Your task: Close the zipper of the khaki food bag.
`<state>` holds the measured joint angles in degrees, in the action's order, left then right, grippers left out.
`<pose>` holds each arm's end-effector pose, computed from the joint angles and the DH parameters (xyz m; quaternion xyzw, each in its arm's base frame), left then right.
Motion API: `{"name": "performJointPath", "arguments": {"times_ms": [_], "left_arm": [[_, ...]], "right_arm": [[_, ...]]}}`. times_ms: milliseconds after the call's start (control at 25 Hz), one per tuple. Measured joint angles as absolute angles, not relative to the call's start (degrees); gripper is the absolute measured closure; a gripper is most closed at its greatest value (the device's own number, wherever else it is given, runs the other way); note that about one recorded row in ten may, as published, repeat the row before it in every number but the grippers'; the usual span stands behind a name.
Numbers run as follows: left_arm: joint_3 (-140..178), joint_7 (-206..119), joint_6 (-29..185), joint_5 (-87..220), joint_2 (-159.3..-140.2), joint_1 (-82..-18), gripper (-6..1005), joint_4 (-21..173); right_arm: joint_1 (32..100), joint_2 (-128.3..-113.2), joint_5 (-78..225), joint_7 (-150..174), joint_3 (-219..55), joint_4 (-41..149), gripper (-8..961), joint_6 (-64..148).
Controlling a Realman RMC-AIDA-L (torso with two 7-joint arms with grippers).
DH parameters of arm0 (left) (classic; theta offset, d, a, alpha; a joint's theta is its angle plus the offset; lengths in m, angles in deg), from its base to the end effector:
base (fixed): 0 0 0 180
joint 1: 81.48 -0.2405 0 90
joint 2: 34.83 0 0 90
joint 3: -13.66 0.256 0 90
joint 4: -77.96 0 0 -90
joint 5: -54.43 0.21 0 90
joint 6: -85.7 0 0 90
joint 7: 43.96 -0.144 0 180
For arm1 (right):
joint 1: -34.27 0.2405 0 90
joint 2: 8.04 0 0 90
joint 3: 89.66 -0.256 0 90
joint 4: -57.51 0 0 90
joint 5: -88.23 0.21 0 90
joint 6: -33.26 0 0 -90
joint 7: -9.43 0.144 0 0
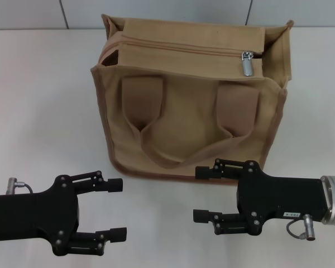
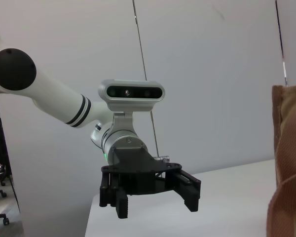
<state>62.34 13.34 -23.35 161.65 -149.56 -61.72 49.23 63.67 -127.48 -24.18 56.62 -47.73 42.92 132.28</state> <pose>-0.2904 0.2298 0.0026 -0.9415 -0.1022 -0.3208 0.0165 0.2566 0.2528 -0.0611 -0.9358 0.0827 0.3414 0.0300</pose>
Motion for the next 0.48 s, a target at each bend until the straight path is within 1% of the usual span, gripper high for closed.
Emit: {"name": "performJointPath", "arguments": {"times_ms": [480], "left_arm": [[62.35,13.34,-23.09,161.65,-149.61,-61.7,175,49.39]], "right_arm": [[63.79,-127.48,-24.18,56.62,-47.73,42.93,195,132.21]]}}
